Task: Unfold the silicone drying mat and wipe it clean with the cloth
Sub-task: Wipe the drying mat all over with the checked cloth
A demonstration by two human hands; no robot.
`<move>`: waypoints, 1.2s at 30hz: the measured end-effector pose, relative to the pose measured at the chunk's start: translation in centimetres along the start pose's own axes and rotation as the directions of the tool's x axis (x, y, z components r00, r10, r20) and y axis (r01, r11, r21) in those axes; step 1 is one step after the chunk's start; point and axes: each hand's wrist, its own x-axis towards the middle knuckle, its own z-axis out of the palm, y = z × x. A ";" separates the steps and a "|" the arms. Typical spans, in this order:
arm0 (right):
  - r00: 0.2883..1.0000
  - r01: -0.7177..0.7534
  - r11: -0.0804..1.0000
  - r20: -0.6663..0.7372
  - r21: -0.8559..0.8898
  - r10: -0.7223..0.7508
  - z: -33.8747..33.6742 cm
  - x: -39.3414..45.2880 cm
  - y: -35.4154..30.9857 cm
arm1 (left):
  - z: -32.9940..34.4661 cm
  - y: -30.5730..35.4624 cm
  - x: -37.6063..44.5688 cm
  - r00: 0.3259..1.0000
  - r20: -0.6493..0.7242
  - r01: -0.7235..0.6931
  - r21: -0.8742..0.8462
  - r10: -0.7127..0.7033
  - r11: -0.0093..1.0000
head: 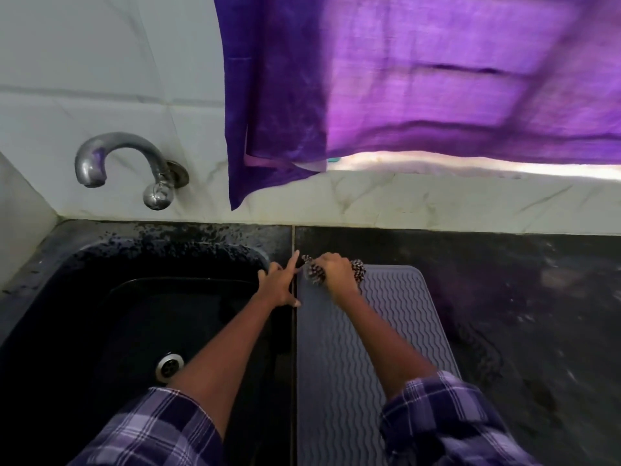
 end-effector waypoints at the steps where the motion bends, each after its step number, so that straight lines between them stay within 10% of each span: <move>1: 1.000 0.004 1.000 0.012 -0.012 -0.004 0.7 0.0 -0.2 | 0.0 0.1 0.2 1.000 -0.004 -0.004 0.033 0.005 0.999; 16: 0.939 -0.019 1.000 0.342 -0.024 0.026 -1.5 -3.0 0.2 | -2.6 2.0 0.5 0.991 0.109 -0.123 0.526 0.076 0.842; 23: 0.996 -0.029 0.999 0.079 -0.036 0.031 0.5 -2.3 -2.7 | -2.6 1.2 1.0 0.994 0.101 -0.075 0.478 0.030 0.875; 30: 0.887 0.033 0.999 0.462 -0.011 -0.025 -1.7 -4.9 -1.8 | -3.1 2.2 0.8 0.989 0.131 -0.131 0.602 0.064 0.787; 36: 0.984 -0.105 0.994 0.143 -0.030 0.109 -0.5 -2.7 -3.6 | -2.5 1.7 0.6 0.993 0.100 -0.101 0.518 0.057 0.849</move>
